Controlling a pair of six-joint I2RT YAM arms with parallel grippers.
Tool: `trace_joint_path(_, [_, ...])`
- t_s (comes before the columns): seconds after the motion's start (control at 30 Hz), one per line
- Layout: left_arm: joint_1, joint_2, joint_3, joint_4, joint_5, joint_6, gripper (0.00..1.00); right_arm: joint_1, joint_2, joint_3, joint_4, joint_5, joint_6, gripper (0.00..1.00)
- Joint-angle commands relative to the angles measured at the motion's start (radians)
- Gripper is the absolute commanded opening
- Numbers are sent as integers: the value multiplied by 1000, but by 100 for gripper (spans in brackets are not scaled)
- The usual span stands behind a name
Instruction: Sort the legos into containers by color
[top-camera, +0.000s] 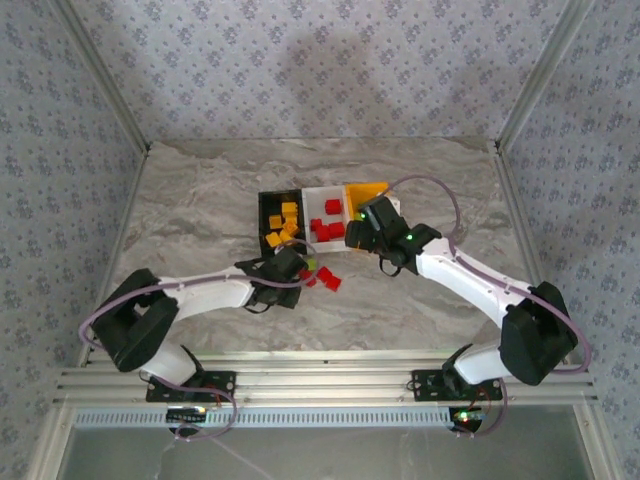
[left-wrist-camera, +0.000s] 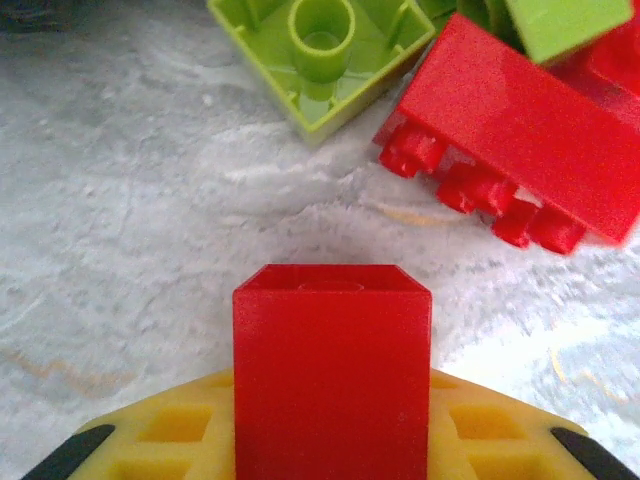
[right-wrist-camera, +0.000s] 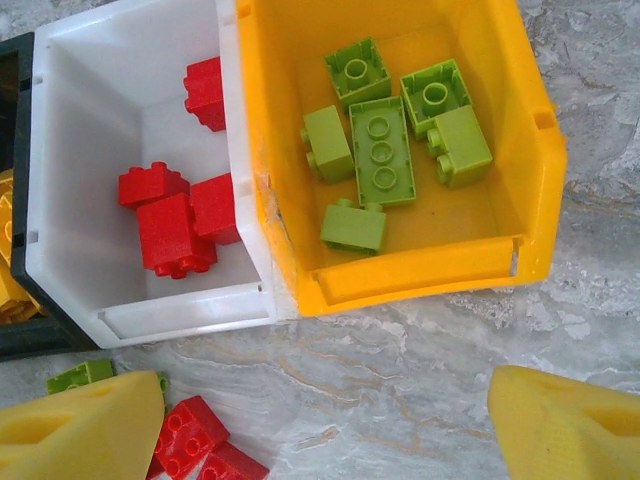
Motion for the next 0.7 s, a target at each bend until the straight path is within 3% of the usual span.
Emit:
trace_joint_path(0.0, [-4, -117, -3, -58, -1, -34, 29, 2, -43, -30, -10, 29, 30, 86])
trace_joint_path(0.13, [-3, -210, 43, -110, -3, -29, 29, 5, -77, -67, -8, 25, 41, 87])
trace_joint_path(0.23, [13, -194, 140, -138, 7, 6, 29, 8, -105, -103, -8, 28, 51, 86])
trace_joint_path(0.67, [143, 314, 683, -109, 135, 93, 24, 24, -175, -203, -35, 17, 62, 86])
